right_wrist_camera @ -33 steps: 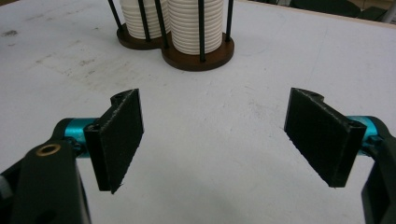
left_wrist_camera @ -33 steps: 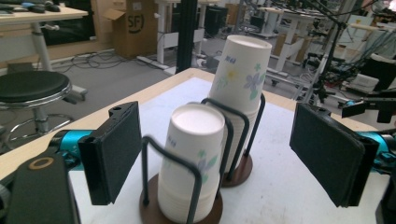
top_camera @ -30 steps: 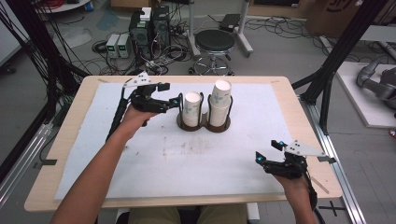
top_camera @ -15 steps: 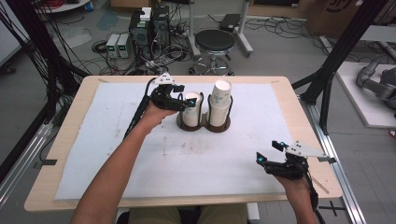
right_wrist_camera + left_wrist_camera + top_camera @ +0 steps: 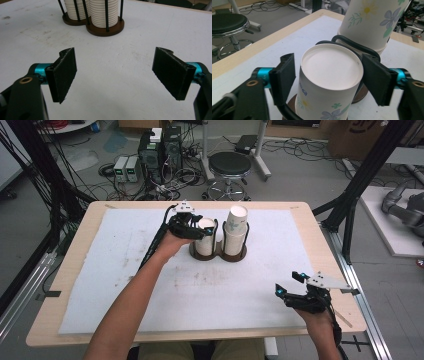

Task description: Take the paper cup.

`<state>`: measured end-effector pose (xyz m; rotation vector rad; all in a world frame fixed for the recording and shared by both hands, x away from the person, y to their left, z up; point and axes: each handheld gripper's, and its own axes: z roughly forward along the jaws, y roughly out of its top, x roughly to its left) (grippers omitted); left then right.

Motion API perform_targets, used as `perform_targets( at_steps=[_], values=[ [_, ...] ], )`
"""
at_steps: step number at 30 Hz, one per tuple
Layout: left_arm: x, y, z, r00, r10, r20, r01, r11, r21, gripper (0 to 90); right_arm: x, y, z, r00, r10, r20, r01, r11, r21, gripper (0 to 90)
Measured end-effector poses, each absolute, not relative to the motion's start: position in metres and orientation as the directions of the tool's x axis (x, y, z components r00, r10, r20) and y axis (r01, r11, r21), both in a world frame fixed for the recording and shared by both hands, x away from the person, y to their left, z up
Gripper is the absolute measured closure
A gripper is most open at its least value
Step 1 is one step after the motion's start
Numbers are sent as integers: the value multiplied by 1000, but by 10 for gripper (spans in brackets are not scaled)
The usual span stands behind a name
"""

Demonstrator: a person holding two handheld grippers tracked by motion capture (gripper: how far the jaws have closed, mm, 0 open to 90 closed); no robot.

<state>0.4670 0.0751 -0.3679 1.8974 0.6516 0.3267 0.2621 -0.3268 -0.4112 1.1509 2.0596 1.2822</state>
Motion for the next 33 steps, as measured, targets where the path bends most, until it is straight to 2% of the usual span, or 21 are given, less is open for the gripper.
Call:
perform_targets(
  at_steps=[17, 24, 33],
  values=[
    [465, 81, -359, 798, 600, -63, 284, -281, 917, 348, 262, -327, -412, -552, 833, 45, 412, 226, 883, 202],
    [460, 89, -346, 785, 614, -76, 268, -227, 936, 352, 262, -327, -412, -548, 835, 52, 417, 219, 882, 203],
    [447, 101, -317, 798, 594, -103, 203, -103, 974, 358, 261, -326, -411, -549, 835, 48, 415, 222, 882, 203]
  ],
)
